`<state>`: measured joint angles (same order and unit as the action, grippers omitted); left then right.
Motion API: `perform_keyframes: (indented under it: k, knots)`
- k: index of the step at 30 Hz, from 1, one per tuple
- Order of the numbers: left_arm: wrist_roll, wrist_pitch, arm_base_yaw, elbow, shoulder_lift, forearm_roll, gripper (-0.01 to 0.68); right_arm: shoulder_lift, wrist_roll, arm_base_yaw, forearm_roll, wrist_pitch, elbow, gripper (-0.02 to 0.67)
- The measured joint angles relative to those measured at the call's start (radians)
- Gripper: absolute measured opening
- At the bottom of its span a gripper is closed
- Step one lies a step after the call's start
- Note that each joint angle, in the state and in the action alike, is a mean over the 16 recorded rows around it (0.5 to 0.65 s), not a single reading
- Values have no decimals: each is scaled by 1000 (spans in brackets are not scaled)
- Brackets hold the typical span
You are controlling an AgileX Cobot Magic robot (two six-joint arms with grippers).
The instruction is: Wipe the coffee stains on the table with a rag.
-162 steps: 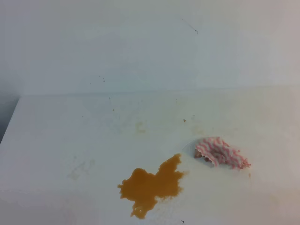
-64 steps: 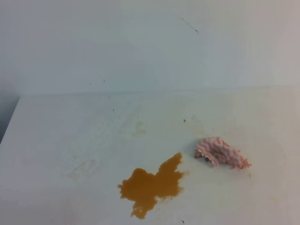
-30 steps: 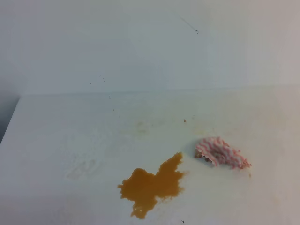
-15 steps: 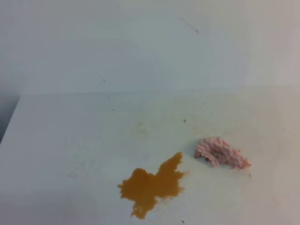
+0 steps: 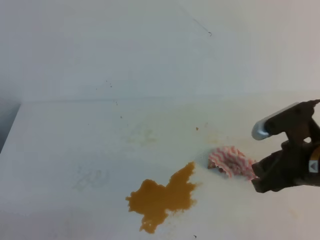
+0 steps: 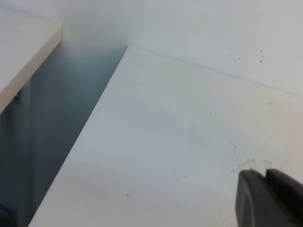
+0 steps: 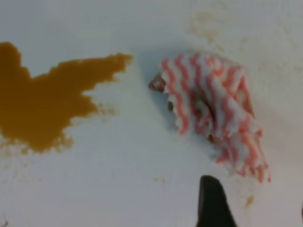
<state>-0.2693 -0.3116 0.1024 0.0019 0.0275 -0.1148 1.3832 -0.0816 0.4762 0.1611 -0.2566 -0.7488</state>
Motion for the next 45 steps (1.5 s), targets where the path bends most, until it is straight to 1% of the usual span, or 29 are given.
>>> perform_keyframes:
  k: [8,17,20,23,29,36,39,45]
  knots:
    - [0,0,0,6,0,0,0,232,5,-2,12,116,-96,380]
    - [0,0,0,8,0,0,0,411,8,-43,25,147,-202,380]
    - [0,0,0,6,0,0,0,453,9,-62,28,154,-216,367]
    - [0,0,0,4,0,0,0,485,10,-81,32,163,-223,323]
    - [0,0,0,0,-2,0,0,526,10,-100,40,173,-229,194]
    - [0,4,0,8,-2,0,-1,525,10,-86,48,159,-232,52]
    - [-1,4,0,8,-2,0,-1,506,10,-62,50,149,-232,29]
    - [0,5,0,10,0,0,0,467,10,6,44,155,-230,23]
